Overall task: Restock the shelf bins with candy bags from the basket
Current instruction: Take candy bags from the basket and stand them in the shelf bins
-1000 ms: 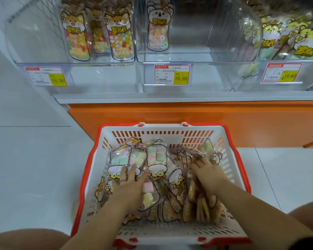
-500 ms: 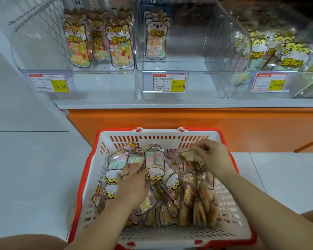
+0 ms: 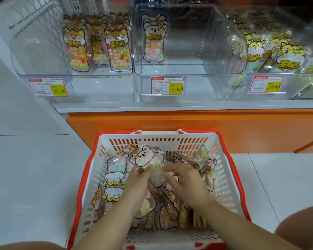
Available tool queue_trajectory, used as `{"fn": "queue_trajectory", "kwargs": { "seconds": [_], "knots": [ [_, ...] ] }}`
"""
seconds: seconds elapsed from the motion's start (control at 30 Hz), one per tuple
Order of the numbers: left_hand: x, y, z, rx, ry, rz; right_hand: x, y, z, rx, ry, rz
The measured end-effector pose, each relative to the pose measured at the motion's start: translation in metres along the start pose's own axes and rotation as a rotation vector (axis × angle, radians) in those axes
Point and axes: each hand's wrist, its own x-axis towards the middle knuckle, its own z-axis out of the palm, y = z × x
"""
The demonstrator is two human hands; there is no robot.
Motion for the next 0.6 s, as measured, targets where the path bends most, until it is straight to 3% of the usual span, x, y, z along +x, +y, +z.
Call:
{"fn": "queue_trajectory", "kwargs": {
  "seconds": [0.13,0.23,0.37,0.5,0.6],
  "knots": [
    [0.007,0.0,-0.008,0.002,-0.028,0.053,0.02,0.058,-0.027,-0.133,0.267,0.353],
    [0.007,0.0,-0.007,0.01,-0.034,0.065,0.026,0.088,-0.038,-0.179,0.205,0.658],
    [0.01,-0.005,-0.003,0.067,-0.053,0.091,0.021,0.103,-0.025,-0.202,0.156,0.732],
    [0.011,-0.007,-0.005,0.125,-0.059,0.084,0.003,0.115,-0.018,-0.302,-0.285,0.801],
    [0.015,-0.008,-0.007,0.124,-0.077,0.042,-0.002,0.109,-0.027,-0.271,-0.15,0.781]
  ]
}}
